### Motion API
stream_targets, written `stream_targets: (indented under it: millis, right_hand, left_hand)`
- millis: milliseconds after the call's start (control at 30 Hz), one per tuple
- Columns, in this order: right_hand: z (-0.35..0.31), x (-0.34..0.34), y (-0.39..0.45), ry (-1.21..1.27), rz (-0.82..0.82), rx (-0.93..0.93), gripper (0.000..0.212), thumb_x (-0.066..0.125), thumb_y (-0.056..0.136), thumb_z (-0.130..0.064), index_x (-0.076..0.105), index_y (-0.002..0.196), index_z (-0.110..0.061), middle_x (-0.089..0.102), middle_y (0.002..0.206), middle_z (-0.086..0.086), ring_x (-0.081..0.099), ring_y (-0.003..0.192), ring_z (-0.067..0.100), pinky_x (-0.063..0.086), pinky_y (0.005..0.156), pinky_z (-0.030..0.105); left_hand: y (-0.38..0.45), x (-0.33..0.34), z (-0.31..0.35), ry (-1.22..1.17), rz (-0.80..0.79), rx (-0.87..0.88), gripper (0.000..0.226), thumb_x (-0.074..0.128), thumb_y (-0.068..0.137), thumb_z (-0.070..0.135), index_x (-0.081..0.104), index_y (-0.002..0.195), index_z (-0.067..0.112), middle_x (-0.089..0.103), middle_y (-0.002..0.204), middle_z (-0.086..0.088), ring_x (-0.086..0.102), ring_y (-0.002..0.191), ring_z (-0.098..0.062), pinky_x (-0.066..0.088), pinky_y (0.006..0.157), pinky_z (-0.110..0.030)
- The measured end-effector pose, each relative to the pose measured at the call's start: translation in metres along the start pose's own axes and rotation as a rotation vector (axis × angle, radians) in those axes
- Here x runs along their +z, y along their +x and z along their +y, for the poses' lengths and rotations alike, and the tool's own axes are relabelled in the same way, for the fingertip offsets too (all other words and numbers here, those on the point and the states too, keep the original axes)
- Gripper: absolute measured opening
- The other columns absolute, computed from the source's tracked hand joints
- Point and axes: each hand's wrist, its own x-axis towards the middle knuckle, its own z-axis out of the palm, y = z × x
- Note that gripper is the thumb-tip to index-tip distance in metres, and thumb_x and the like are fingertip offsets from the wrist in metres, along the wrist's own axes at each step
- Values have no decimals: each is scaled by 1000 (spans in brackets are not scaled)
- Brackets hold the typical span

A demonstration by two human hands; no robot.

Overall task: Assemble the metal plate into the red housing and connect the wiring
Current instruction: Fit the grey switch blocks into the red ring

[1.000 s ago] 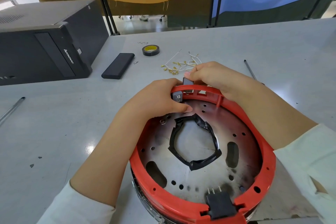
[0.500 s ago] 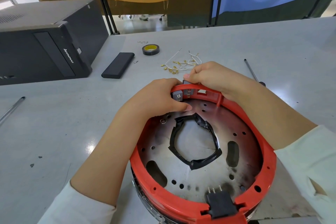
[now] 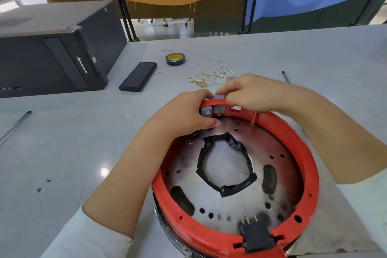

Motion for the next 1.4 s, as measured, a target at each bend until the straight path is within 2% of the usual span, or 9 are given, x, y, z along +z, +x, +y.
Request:
stream_targets:
  millis: [67, 100, 300, 467, 567, 800, 1133, 1267, 1400]
  right_hand:
    - [4, 9, -9, -27, 65, -62, 30, 55, 84, -15, 66, 109, -27, 67, 101, -3, 60, 84, 10, 47, 71, 21]
    - [6, 15, -12, -53, 123, -100, 35, 56, 83, -13, 63, 113, -30, 64, 99, -8, 56, 80, 7, 43, 67, 19]
    - [9, 21, -12, -119, 247, -141, 41, 55, 81, -3, 62, 112, -28, 51, 84, -12, 50, 82, 11, 37, 64, 23]
    - [7, 20, -12, -87, 241, -135, 36, 56, 81, -2, 65, 107, -24, 62, 91, -5, 58, 87, 14, 46, 74, 28]
    - [7, 19, -11, -72, 234, -138, 35, 58, 80, -2, 66, 106, -23, 67, 96, -2, 61, 91, 15, 49, 79, 30]
    - [10, 19, -8, -8, 237, -133, 31, 61, 78, -4, 69, 95, -28, 68, 89, -7, 63, 86, 10, 49, 72, 21]
    - [9, 20, -7, 12, 226, -105, 24, 63, 77, -10, 70, 91, -28, 69, 86, -9, 64, 84, 8, 50, 71, 22]
    - [8, 21, -8, -2, 216, -98, 27, 59, 78, -9, 67, 91, -31, 66, 84, -13, 61, 83, 7, 50, 73, 26]
    - [8, 22, -9, 72, 204, -83, 22, 57, 77, -15, 65, 87, -33, 66, 80, -14, 60, 79, 3, 48, 70, 23]
  left_hand:
    - [0, 0, 1, 8, 10, 11, 54, 78, 78, 37, 55, 126, 26, 61, 108, 6, 55, 95, -13, 40, 77, -26]
    - [-1, 0, 1, 7, 14, 14, 54, 79, 77, 37, 55, 125, 25, 60, 106, 7, 54, 94, -13, 39, 76, -25]
    - [-2, -1, 2, 31, 4, 26, 58, 82, 72, 45, 53, 119, 25, 60, 101, 7, 55, 90, -14, 39, 67, -23]
    - [-1, -2, 2, 31, -18, 31, 57, 81, 71, 47, 52, 115, 25, 58, 98, 8, 54, 88, -13, 36, 64, -13]
    - [0, -3, 2, 27, -17, 35, 53, 82, 70, 46, 52, 109, 27, 58, 96, 8, 54, 86, -13, 36, 63, -13]
    - [0, -4, 3, 36, -24, 37, 52, 83, 69, 47, 51, 104, 28, 60, 97, 6, 55, 88, -14, 38, 64, -16]
    - [1, -2, 2, 39, -18, 42, 49, 84, 68, 46, 58, 102, 21, 61, 95, 3, 56, 87, -15, 40, 66, -21]
    - [0, -1, 1, 30, -5, 31, 48, 83, 68, 48, 59, 102, 23, 60, 90, 7, 56, 82, -11, 41, 64, -22]
    - [-2, 2, 2, 14, 17, 34, 44, 70, 77, 58, 60, 104, 25, 60, 87, 13, 55, 78, -2, 40, 64, -22]
